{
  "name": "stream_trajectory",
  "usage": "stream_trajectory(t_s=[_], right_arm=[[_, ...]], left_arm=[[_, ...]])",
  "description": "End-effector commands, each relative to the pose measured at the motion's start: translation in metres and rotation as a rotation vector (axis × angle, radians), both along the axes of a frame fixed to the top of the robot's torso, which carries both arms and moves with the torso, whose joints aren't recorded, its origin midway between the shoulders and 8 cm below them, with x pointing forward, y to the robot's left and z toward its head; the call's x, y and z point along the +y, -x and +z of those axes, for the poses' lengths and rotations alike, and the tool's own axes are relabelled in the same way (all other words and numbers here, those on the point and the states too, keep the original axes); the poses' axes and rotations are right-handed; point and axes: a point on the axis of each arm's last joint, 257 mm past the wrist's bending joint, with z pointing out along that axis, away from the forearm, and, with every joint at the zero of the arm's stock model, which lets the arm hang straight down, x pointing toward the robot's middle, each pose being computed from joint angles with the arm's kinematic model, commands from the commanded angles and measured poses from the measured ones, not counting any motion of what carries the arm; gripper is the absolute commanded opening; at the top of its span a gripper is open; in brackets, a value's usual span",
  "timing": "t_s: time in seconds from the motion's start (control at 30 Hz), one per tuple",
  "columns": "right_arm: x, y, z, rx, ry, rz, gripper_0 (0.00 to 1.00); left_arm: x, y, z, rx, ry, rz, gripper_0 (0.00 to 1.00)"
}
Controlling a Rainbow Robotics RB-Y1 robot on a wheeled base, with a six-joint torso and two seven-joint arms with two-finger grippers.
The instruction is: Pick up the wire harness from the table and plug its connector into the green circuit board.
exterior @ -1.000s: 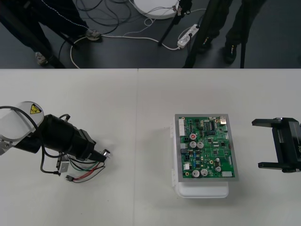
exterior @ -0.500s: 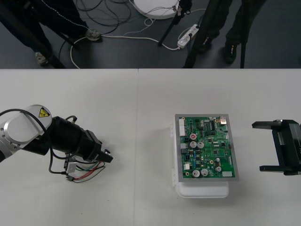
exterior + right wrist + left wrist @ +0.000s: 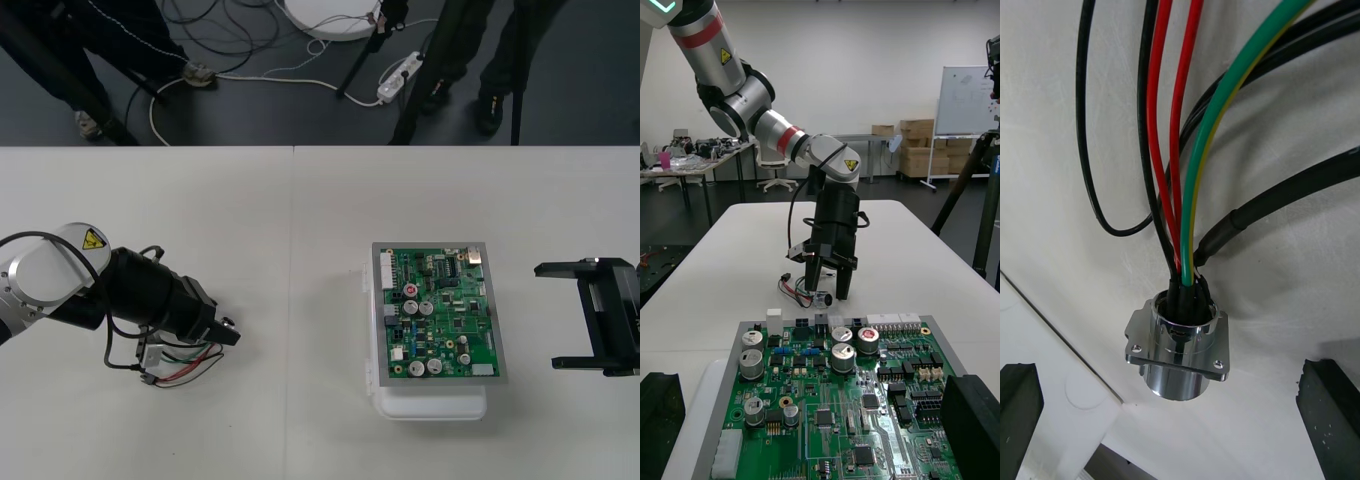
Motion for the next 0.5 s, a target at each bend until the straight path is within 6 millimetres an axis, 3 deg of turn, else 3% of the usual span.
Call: stream_trajectory(t_s=[0.03,0.5], right_arm=[[0.001,-0.009,0.014,-0.093,-0.011,0.011,1.00],[0.000,-0.013,0.010,-0.084,-0.014,-0.006,1.00]], left_arm=[[0.003,-0.006,-0.010,-0.085,-0.037,-0.059,1.00],[0.014,0.003,-0.019,-0.061,-0.042,-0.043,1.00]])
